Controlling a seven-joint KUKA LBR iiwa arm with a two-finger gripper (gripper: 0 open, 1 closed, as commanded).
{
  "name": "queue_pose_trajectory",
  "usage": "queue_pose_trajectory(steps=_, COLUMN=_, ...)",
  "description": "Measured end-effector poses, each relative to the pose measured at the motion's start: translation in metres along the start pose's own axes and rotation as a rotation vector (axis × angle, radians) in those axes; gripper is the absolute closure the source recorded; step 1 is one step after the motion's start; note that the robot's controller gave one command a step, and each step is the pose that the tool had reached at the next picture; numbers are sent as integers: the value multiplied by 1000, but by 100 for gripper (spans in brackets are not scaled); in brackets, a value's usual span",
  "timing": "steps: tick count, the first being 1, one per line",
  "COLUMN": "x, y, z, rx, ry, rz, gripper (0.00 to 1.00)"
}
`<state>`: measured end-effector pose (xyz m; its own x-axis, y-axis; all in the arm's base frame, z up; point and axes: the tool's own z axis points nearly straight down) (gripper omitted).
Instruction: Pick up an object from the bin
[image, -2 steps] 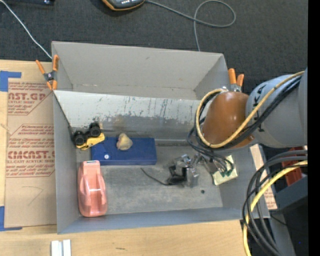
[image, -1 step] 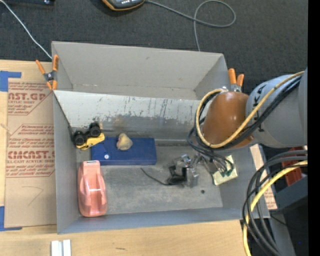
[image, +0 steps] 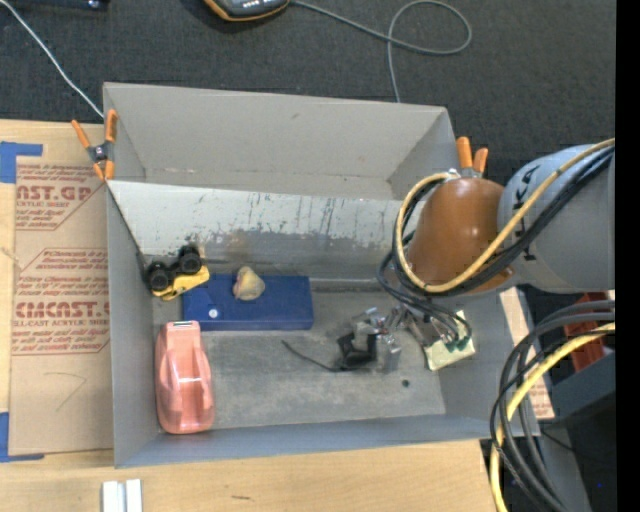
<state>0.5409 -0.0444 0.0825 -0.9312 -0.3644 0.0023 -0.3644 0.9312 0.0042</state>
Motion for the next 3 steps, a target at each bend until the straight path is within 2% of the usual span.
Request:
queue_pose_trajectory(steps=2, x=-2, y=0, z=-28, rx=4, ry=-8, rz=0, gripper=100)
queue_pose_trajectory(steps=3, x=0, y=1, z=-47, rx=-1, ry=2, rz=0, gripper=100)
